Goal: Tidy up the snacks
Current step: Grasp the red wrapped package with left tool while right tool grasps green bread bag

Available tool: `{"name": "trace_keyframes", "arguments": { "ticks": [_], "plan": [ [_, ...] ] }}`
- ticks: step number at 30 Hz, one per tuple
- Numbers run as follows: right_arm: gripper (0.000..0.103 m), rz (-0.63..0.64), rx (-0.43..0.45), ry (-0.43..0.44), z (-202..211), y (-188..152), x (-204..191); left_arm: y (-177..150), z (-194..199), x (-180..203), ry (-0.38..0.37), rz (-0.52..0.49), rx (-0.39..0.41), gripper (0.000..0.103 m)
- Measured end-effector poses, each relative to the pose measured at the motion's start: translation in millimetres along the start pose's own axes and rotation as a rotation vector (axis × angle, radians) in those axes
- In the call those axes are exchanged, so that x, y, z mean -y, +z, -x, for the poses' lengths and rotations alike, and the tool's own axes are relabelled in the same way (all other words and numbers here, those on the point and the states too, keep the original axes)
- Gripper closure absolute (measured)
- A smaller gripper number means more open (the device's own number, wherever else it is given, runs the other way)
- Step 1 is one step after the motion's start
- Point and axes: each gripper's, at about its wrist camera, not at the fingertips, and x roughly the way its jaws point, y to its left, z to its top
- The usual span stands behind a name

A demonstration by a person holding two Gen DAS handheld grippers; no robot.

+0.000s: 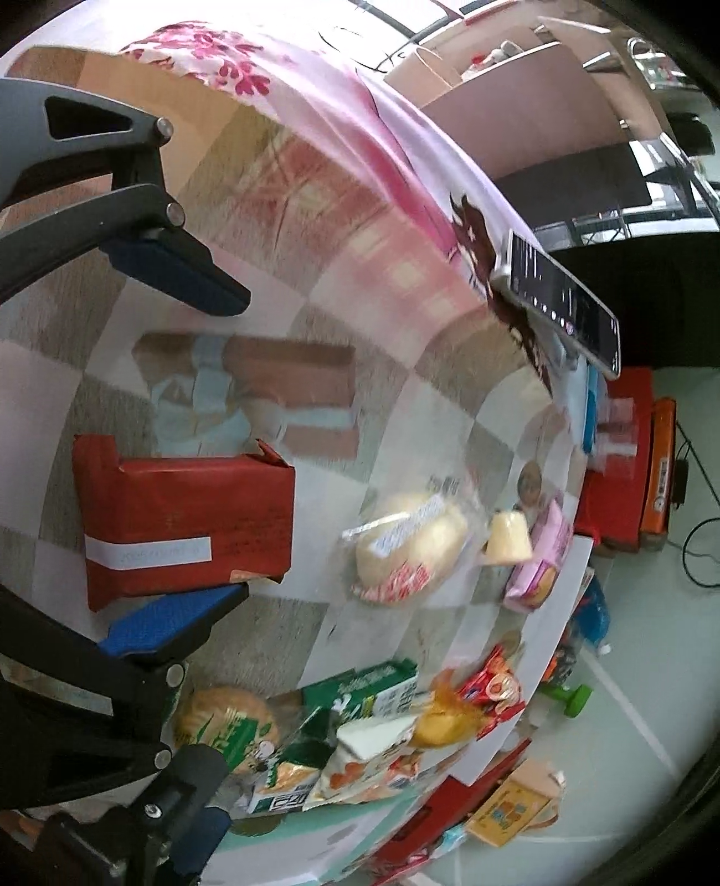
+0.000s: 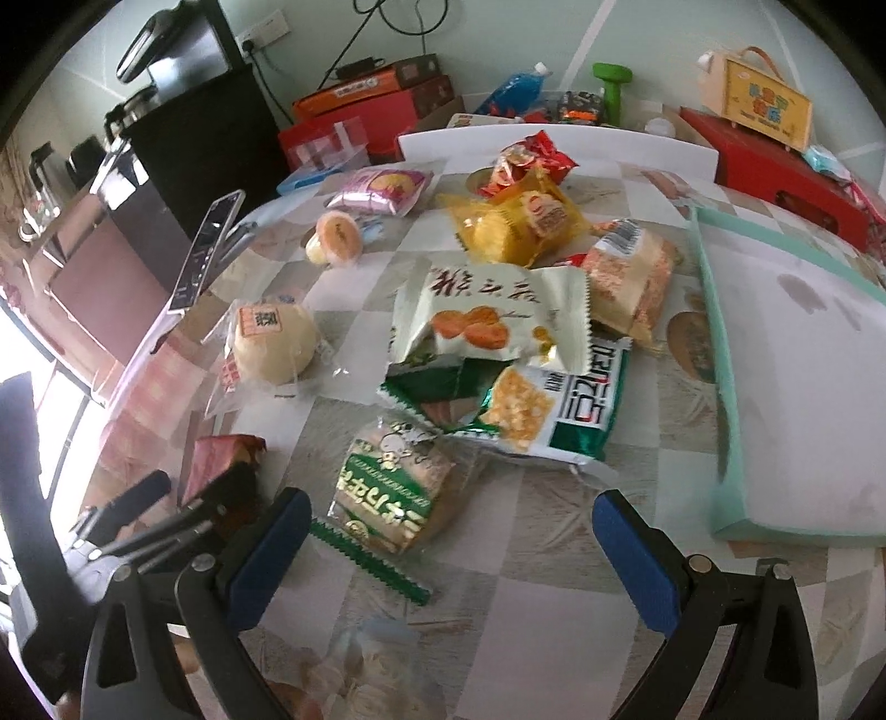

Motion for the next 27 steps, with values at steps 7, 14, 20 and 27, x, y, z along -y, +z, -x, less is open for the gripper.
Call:
{"name": "trace_keyframes", "arguments": {
  "ticks": [7,14,20,27],
  "plan": [
    [0.011,0.062,-0.022,-0.023,-8.4,-2.1,-15.0,2.7,0.2,-15.4,-0.017,0.045,0.0,0.009],
    [0.012,0.127,-0.031,-0.06,-17.7,-4.4,-28.8,1.8,-4.7,-16.7,-0.019,0.037,-0.005,0.009],
    [0.012,0.121,-0.026,-0.073,-23.7,-2.9,-29.0,1.6,-8.3,-14.7,0.014,0.009,-0.003,0.01],
    [0.012,0.101,-0.007,-0.074,-25.8,-0.7,-25.7,1.0,-9.8,-13.7,0.031,-0.01,-0.002,0.01]
  ]
}}
